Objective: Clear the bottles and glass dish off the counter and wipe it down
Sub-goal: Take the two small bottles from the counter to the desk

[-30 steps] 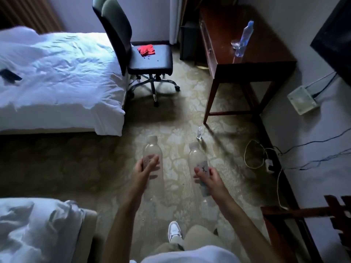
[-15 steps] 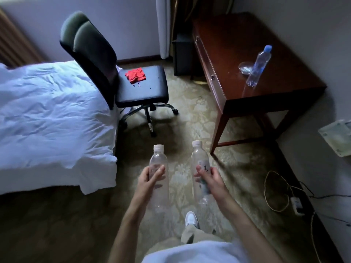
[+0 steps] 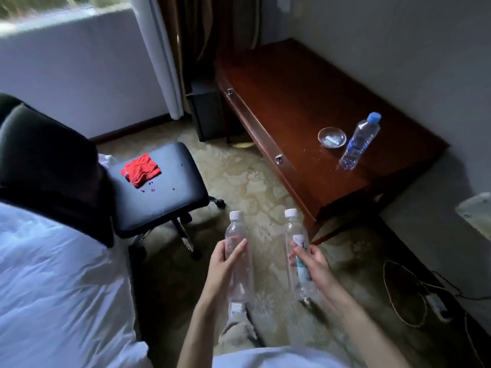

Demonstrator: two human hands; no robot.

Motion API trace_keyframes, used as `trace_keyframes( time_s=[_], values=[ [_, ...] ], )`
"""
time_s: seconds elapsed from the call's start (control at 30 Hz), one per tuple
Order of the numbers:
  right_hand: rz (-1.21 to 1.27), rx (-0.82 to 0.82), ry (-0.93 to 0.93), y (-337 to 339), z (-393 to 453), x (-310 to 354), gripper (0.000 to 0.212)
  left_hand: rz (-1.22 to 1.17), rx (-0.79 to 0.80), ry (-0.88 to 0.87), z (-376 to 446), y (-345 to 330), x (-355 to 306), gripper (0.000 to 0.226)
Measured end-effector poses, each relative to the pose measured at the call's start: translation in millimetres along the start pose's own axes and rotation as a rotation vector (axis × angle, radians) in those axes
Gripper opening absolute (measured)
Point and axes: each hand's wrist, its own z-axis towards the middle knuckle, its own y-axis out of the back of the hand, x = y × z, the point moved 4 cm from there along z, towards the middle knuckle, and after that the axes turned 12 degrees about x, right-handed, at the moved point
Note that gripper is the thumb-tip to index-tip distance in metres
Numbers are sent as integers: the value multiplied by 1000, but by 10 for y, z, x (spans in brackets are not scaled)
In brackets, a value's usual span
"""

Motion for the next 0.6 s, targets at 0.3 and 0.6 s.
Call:
trace_keyframes(
  time_s=[0.3,0.6],
  values=[
    [173,-306,164,165,999,1047,79,246,335,-37,1927,-139,-1325,44],
    [287,-551,159,745,2033,1229,50,417,536,54,3392,-744,-1238,50]
  ],
)
